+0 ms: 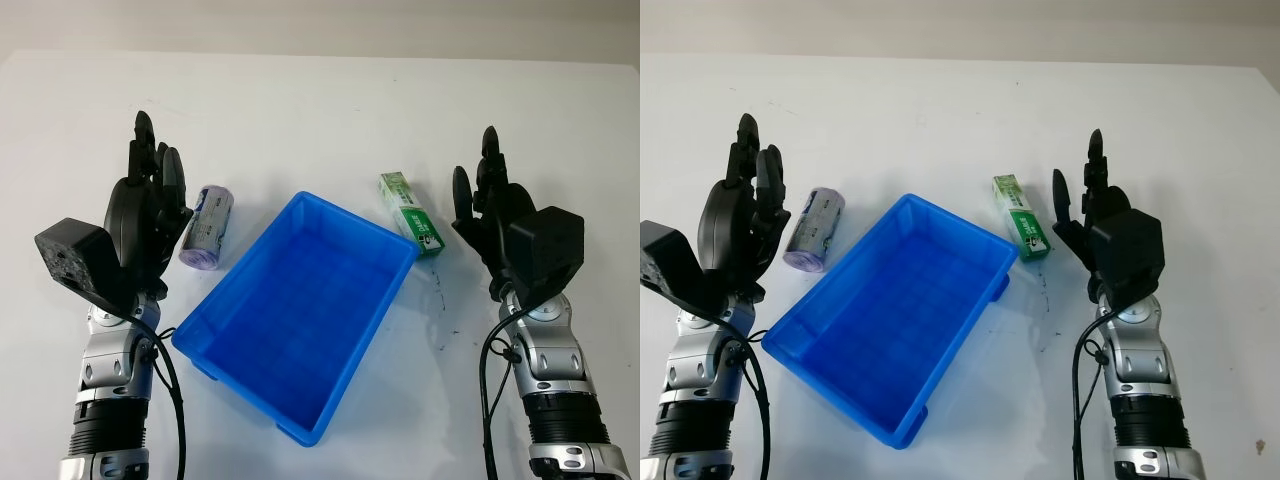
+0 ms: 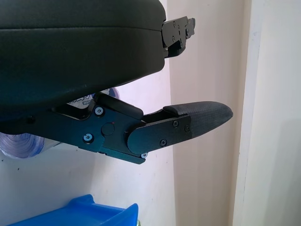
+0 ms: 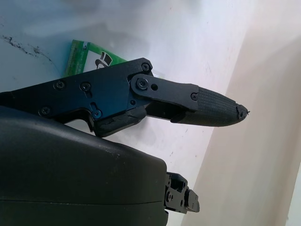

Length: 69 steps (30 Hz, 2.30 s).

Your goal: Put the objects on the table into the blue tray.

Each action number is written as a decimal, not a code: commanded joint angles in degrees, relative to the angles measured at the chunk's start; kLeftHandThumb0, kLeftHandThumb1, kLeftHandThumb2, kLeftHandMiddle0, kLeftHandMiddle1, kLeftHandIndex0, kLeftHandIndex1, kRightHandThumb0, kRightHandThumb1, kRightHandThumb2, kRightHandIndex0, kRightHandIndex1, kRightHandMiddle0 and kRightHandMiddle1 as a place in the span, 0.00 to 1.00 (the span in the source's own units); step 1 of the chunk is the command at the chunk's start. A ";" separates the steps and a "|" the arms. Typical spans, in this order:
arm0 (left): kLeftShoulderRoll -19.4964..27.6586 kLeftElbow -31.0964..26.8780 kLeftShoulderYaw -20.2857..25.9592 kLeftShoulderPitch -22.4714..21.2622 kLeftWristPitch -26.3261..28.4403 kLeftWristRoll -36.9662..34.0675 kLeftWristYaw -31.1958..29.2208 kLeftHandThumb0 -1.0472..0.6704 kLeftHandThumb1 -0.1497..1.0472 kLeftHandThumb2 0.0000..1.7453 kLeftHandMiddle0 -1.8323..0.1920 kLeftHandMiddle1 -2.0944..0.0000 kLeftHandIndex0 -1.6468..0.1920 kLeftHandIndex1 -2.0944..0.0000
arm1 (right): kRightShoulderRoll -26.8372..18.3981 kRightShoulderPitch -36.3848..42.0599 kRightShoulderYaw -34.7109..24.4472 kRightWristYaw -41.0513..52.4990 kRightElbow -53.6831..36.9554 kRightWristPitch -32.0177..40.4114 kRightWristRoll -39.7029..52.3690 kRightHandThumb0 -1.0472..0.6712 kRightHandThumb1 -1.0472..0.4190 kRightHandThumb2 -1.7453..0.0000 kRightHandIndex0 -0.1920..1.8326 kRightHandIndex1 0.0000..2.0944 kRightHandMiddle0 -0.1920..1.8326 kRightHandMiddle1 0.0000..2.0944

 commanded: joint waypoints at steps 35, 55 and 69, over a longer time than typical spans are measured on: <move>-0.20 -1.32 -0.75 1.11 1.01 0.37 1.17 0.18 1.00 0.37 1.00 1.00 1.00 1.00 | -13.70 -17.25 4.71 3.67 4.14 4.68 -14.09 0.15 0.00 0.93 0.19 0.09 0.14 0.06; 0.02 -1.22 -0.64 1.25 1.15 0.10 0.66 0.18 1.00 0.37 1.00 1.00 1.00 1.00 | -27.07 -27.40 12.81 14.41 21.11 -20.06 -21.62 0.28 0.14 0.98 0.18 0.06 0.16 0.04; 0.07 -0.47 -0.67 0.53 1.74 -0.08 0.29 0.18 1.00 0.36 1.00 1.00 1.00 1.00 | -38.21 -36.09 29.59 -12.32 33.47 -43.16 -54.42 0.44 0.17 0.97 0.23 0.07 0.20 0.05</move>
